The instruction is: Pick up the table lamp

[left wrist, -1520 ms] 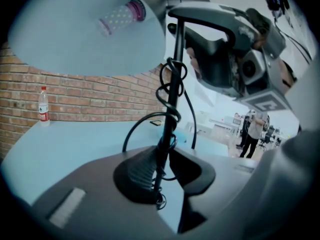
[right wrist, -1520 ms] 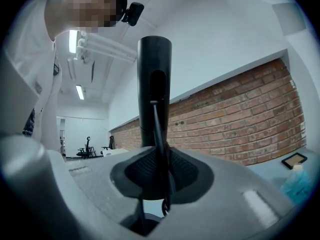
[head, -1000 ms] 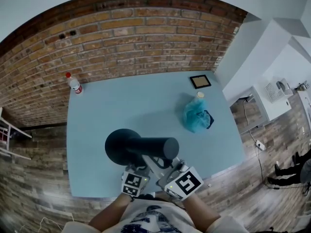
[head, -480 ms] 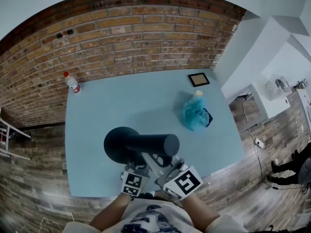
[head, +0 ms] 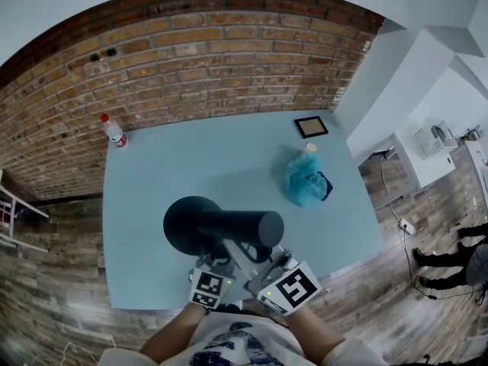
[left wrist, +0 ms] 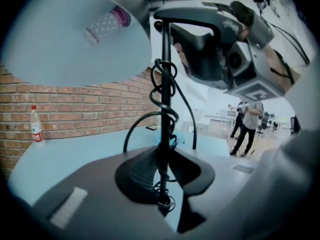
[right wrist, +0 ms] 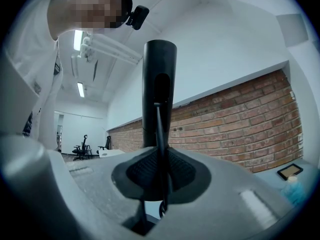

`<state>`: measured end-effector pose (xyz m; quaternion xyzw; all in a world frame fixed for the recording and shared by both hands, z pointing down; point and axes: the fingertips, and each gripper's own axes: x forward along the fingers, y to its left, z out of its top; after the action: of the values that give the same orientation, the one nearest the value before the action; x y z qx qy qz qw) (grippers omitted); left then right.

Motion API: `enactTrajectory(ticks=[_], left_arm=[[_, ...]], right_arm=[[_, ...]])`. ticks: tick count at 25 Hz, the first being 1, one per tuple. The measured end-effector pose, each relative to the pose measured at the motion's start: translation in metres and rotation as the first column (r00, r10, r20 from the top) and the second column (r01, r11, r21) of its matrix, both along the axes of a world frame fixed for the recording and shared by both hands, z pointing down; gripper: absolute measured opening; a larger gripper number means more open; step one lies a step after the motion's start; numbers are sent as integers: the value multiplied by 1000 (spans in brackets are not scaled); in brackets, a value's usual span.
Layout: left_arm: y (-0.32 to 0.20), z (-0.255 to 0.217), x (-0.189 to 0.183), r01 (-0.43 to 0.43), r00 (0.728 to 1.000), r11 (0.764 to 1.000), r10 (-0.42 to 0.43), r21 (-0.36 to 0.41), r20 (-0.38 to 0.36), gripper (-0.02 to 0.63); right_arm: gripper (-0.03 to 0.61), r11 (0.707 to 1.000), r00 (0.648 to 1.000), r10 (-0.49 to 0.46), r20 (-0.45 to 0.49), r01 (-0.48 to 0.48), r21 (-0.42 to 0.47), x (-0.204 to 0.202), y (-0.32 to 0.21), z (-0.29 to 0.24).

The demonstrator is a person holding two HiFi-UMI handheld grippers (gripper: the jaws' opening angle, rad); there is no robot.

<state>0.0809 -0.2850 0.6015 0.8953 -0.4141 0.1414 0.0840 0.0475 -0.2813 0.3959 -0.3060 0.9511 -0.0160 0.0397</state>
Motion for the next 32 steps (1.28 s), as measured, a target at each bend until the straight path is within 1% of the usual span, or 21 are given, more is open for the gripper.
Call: enactTrajectory(ticks=[9, 22, 29, 32], left_arm=[[0, -23, 2, -1, 1000, 1000, 1, 23, 16, 61], [11, -60, 0, -8, 1000, 998, 7, 59, 11, 61], [14, -67, -6, -1, 1000, 998, -1, 68, 26, 61], [16, -68, -7, -1, 1000, 998, -1, 68, 29, 61]], right_arm=[[49, 1000, 1000, 7, 18, -8, 30, 8, 4, -24], [49, 997, 999, -15, 38, 12, 72, 3, 20, -61], [49, 994, 999, -33, 36, 29, 109, -1, 27, -67], [49, 994, 998, -36, 42, 31, 107, -1, 30, -69]])
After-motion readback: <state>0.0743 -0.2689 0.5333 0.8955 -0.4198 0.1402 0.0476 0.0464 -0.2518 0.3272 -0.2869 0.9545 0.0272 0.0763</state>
